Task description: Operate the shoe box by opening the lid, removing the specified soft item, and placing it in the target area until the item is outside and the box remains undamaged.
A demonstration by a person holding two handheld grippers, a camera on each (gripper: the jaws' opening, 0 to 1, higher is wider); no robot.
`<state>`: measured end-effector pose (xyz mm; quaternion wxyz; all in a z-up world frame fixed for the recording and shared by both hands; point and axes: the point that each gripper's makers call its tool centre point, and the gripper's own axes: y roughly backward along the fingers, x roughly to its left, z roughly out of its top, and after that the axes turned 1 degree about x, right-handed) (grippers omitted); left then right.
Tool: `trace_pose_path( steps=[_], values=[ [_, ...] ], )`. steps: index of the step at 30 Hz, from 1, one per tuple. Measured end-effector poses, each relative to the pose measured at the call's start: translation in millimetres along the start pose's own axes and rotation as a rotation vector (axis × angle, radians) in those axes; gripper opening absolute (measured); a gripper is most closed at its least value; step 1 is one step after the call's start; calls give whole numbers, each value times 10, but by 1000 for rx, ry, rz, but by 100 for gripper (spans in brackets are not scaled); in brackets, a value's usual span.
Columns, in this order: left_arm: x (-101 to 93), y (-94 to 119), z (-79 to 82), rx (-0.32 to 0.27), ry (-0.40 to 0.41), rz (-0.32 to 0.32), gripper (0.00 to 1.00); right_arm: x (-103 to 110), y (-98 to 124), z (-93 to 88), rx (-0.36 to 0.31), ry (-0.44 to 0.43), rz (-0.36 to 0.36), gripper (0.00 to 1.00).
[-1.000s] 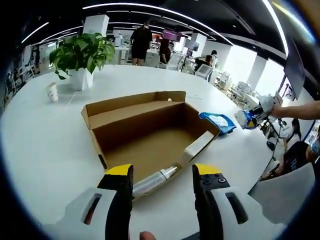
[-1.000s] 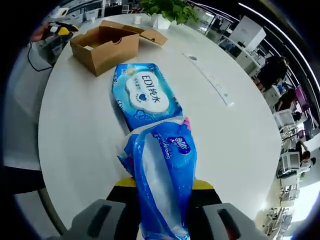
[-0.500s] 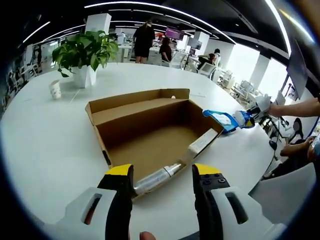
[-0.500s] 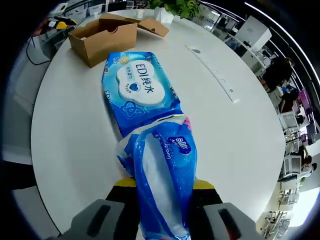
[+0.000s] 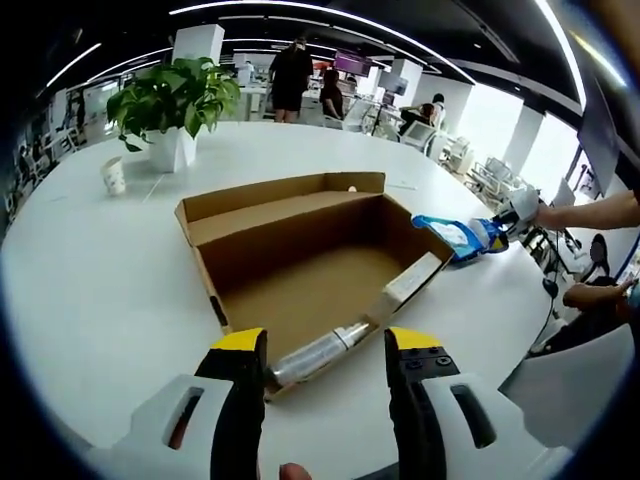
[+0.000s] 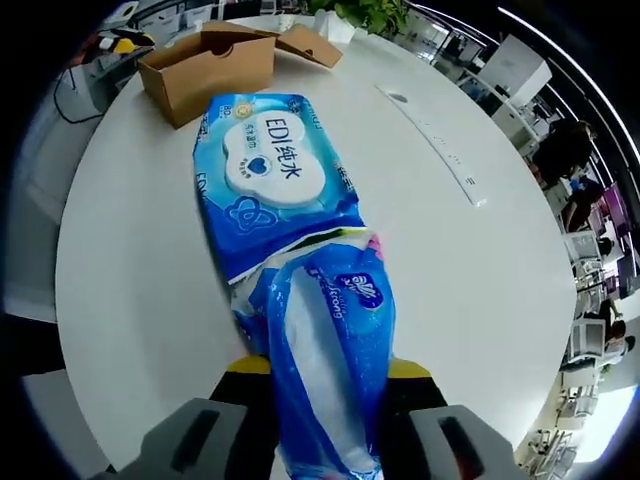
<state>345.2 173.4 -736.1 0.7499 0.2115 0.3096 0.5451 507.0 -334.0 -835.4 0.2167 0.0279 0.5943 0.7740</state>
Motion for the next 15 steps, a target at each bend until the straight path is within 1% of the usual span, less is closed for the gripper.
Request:
trace_pose_path(
  steps=[3, 9, 15],
  values=[
    [5, -3, -5, 2, -1, -1, 48, 10, -12, 19, 2, 5, 3, 35],
    [26, -8, -14, 8, 0, 2, 48, -3, -50, 44, 16, 55, 4, 37],
    [40, 2, -4, 4, 5, 3, 48, -14, -58, 73, 15, 58, 6, 39]
  ],
)
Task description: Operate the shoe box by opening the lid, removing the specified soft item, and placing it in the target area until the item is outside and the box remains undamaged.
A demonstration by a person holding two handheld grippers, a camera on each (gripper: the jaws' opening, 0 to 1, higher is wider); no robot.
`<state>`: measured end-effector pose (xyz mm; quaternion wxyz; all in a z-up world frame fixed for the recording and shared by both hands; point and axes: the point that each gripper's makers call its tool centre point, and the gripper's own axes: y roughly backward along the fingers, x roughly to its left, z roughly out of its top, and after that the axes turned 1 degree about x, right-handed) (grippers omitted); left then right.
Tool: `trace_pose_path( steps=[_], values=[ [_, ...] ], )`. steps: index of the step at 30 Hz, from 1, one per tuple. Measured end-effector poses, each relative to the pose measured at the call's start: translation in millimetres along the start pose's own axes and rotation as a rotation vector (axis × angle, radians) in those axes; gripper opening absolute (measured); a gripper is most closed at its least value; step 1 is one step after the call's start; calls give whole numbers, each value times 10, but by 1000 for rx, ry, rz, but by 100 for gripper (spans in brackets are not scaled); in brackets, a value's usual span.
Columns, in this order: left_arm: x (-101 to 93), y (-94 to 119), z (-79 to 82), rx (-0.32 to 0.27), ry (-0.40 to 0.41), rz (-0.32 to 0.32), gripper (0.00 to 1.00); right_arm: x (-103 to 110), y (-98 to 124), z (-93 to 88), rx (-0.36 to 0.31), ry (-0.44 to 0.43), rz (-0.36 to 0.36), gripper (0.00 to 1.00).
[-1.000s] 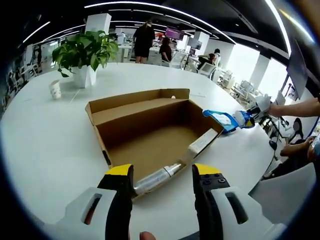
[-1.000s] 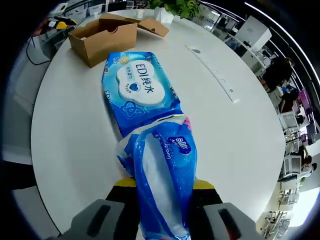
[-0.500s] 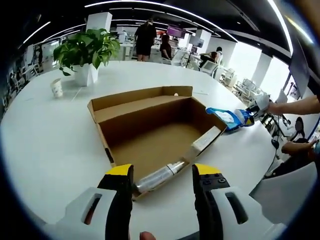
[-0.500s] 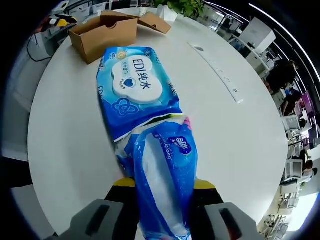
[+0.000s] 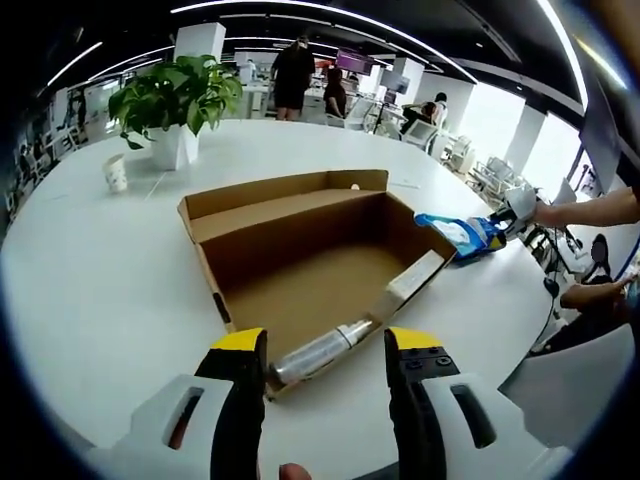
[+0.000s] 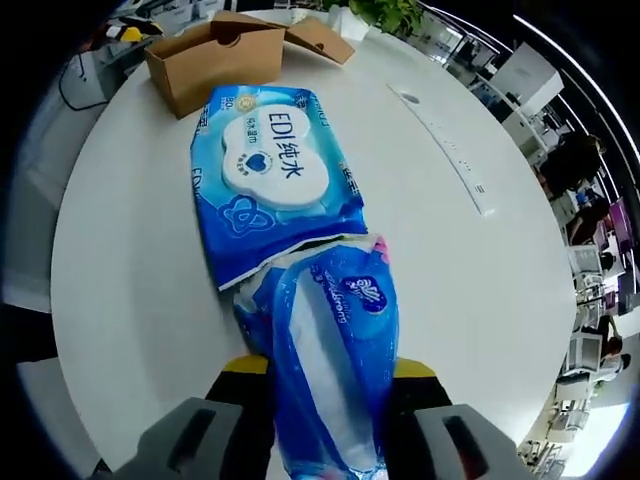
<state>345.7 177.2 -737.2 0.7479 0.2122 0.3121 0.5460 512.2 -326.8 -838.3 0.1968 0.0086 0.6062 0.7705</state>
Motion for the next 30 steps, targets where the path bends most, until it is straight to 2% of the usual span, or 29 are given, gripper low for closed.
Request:
trace_pose_path(
  steps=[9, 15, 22, 30],
  values=[
    [-19, -2, 20, -6, -1, -9, 48, 36, 52, -3, 13, 45, 9, 40],
    [-80, -20, 17, -2, -13, -30, 49, 57, 99, -30, 42, 108, 5, 42],
    [-107, -1, 39, -13, -13, -42, 48, 4, 190, 11, 31, 82, -18, 46],
    [-176, 3, 88, -30, -17, -68, 48, -7, 404, 70, 24, 62, -46, 44]
  ],
)
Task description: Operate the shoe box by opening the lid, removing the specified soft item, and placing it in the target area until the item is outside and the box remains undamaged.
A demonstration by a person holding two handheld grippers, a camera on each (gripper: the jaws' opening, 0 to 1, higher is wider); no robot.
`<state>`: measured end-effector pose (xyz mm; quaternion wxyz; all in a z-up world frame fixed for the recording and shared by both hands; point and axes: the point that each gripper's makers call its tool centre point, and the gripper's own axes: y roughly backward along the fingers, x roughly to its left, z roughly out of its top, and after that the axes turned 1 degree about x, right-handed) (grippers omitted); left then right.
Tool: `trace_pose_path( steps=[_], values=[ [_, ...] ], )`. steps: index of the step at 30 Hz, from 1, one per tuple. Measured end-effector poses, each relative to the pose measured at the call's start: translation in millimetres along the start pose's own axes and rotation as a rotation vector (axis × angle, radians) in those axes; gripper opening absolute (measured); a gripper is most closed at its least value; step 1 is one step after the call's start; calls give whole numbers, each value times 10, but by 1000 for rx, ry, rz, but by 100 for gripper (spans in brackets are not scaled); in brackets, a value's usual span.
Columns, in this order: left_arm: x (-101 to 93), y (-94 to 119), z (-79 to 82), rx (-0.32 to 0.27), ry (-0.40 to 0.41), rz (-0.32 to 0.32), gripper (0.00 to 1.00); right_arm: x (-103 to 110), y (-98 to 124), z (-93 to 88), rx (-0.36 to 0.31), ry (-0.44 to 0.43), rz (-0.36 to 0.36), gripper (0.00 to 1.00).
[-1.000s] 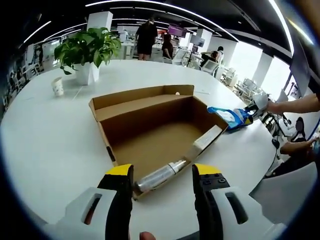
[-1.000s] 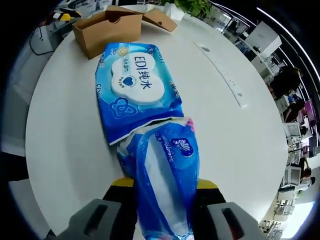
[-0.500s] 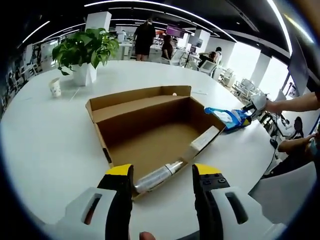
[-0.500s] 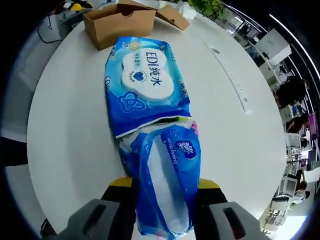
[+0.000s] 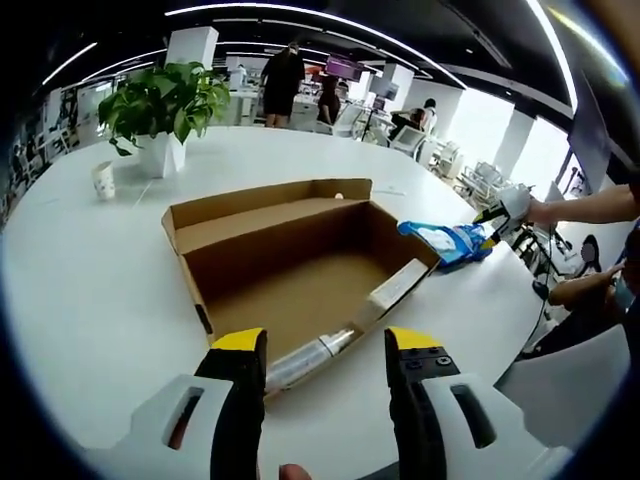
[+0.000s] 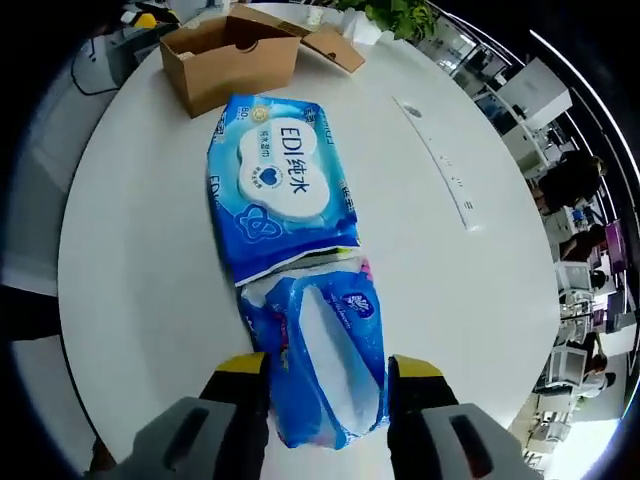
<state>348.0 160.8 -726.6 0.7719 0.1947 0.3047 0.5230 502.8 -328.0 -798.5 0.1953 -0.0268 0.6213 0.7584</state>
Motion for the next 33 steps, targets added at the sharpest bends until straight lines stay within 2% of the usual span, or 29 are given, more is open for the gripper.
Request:
trace_pose_path(
  steps=[4, 10, 26, 33],
  values=[
    [-35, -5, 29, -11, -1, -17, 48, -15, 75, 3, 7, -7, -20, 44],
    [-133, 4, 61, -24, 1, -37, 48, -49, 174, 54, -4, -62, -36, 44],
    [-426, 19, 101, -36, -25, -106, 48, 76, 333, 172, -10, -118, -47, 43],
    [-460, 35, 139, -46, -34, -118, 48, 121, 426, 321, -77, -254, -57, 43]
  ],
)
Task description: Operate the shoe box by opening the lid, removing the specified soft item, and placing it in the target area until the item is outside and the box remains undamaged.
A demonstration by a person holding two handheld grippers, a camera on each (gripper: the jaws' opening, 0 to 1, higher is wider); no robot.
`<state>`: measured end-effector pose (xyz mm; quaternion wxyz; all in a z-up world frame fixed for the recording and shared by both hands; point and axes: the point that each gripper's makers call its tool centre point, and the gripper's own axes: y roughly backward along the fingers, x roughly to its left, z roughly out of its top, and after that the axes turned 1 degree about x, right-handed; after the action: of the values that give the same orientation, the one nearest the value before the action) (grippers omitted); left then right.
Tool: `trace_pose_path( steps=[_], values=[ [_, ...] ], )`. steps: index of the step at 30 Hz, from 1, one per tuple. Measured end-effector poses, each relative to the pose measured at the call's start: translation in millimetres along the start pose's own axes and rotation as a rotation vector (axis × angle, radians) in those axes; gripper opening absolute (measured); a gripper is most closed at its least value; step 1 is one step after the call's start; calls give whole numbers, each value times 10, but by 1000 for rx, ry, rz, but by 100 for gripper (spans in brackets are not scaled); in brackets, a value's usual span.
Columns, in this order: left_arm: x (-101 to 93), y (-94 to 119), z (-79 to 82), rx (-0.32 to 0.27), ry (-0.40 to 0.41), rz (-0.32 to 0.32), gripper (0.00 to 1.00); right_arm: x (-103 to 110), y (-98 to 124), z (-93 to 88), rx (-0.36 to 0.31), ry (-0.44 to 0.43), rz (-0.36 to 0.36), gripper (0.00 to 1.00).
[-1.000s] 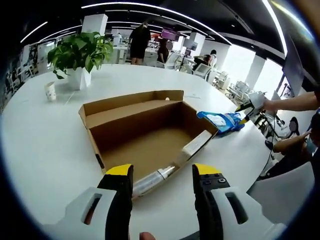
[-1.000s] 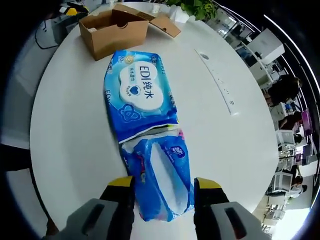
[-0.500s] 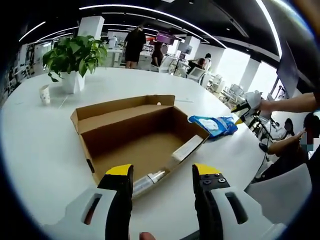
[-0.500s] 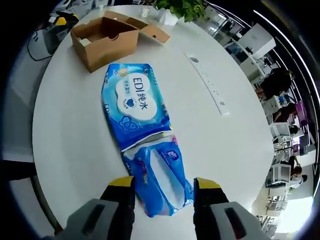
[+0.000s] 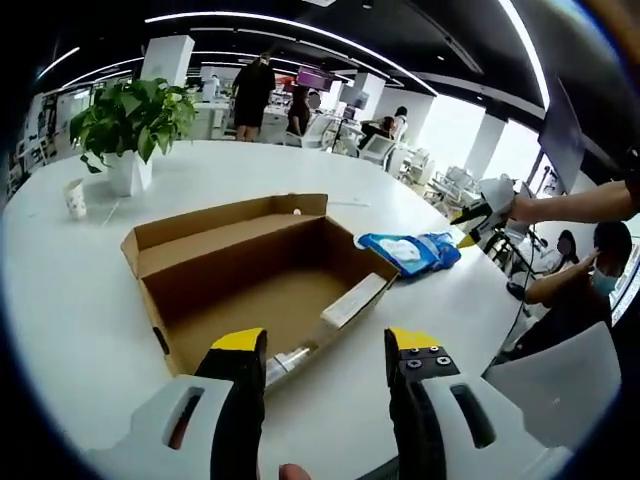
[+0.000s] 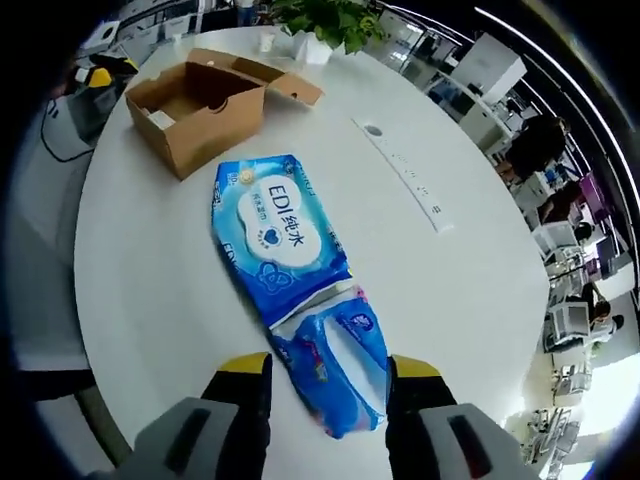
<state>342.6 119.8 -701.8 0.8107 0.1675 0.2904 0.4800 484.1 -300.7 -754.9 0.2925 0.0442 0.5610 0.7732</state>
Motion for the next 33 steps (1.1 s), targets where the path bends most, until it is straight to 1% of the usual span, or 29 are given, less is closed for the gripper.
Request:
trace_pose_path(
  steps=[3, 5, 10, 12, 14, 15, 18, 21, 25, 28, 33],
  values=[
    [-2, 11, 11, -2, -7, 3, 48, 38, 25, 76, -39, -77, 9, 43],
    [-6, 15, 16, -5, -6, 1, 48, 30, -6, 103, -63, -125, 10, 43],
    [11, 30, 42, -15, -3, 8, 49, 69, 41, 229, -115, -212, 6, 43],
    [22, 36, 50, -18, -1, 12, 49, 100, 55, 314, -152, -251, 13, 44],
    [34, 38, 59, -22, 3, 15, 49, 125, 65, 380, -174, -277, 16, 44],
    [44, 39, 65, -24, 5, 18, 49, 143, 71, 426, -191, -289, 14, 44],
    [55, 41, 76, -29, 9, 21, 49, 197, 78, 502, -206, -276, -5, 44],
    [63, 44, 84, -34, 12, 23, 49, 248, 81, 600, -235, -275, -5, 44],
    [61, 37, 87, -35, 16, 20, 49, 282, 76, 727, -273, -310, 12, 44],
    [56, 28, 81, -33, 14, 18, 49, 292, 56, 810, -309, -354, 33, 45],
    [59, 27, 86, -38, 26, 15, 49, 365, 54, 937, -342, -401, 58, 45]
  ],
)
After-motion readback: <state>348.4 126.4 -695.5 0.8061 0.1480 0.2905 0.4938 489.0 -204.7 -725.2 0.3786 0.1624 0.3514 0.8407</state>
